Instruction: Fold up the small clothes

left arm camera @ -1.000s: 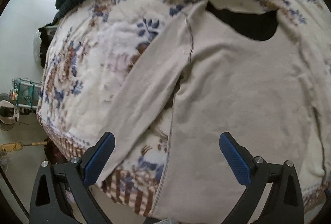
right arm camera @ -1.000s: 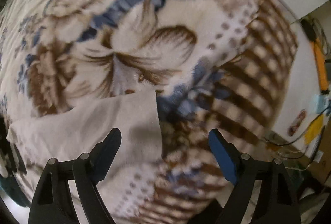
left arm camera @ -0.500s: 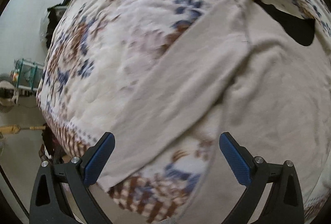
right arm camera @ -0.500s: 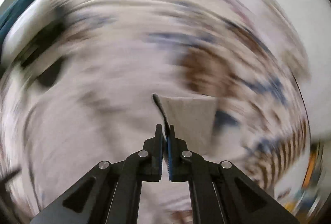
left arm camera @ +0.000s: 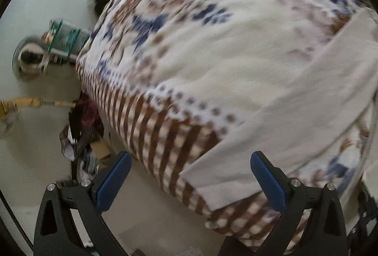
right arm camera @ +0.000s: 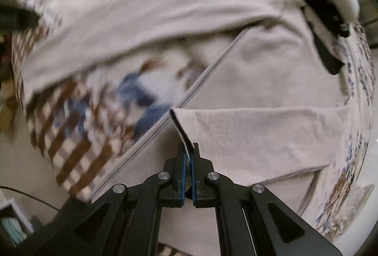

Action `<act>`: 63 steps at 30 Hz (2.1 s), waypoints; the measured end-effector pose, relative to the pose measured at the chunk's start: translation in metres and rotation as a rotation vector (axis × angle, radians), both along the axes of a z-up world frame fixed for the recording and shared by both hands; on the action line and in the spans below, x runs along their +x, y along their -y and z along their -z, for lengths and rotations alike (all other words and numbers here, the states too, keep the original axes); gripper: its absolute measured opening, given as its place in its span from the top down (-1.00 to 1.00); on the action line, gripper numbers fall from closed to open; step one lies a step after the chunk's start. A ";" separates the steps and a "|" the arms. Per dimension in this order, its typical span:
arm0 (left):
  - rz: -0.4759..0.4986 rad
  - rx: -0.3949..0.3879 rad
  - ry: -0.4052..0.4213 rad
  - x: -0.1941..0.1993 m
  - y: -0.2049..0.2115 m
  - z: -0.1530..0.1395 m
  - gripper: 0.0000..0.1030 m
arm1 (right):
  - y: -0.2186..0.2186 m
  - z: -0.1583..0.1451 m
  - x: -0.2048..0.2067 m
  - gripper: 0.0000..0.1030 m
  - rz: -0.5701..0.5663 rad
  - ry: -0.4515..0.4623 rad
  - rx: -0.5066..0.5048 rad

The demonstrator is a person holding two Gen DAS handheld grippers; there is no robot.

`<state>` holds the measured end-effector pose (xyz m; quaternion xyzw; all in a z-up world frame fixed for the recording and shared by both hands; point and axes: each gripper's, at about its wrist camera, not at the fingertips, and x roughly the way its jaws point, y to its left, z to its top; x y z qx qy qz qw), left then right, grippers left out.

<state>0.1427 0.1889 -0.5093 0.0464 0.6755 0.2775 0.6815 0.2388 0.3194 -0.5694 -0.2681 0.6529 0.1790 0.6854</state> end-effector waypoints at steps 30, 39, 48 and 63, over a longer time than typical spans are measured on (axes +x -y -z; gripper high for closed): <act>-0.464 -0.372 0.267 -0.070 -0.072 0.041 0.97 | 0.264 0.004 -0.004 -0.01 0.620 -0.123 0.011; 0.002 -0.305 0.364 -0.030 0.027 -0.055 0.98 | 0.315 0.028 -0.040 -0.01 0.705 -0.157 0.051; 0.796 -0.586 0.344 -0.021 0.282 -0.079 0.97 | 0.438 0.031 -0.103 0.00 0.874 -0.170 0.026; 0.872 -0.650 0.008 -0.066 0.353 0.017 0.20 | 0.638 -0.008 -0.199 -0.01 1.058 -0.157 0.244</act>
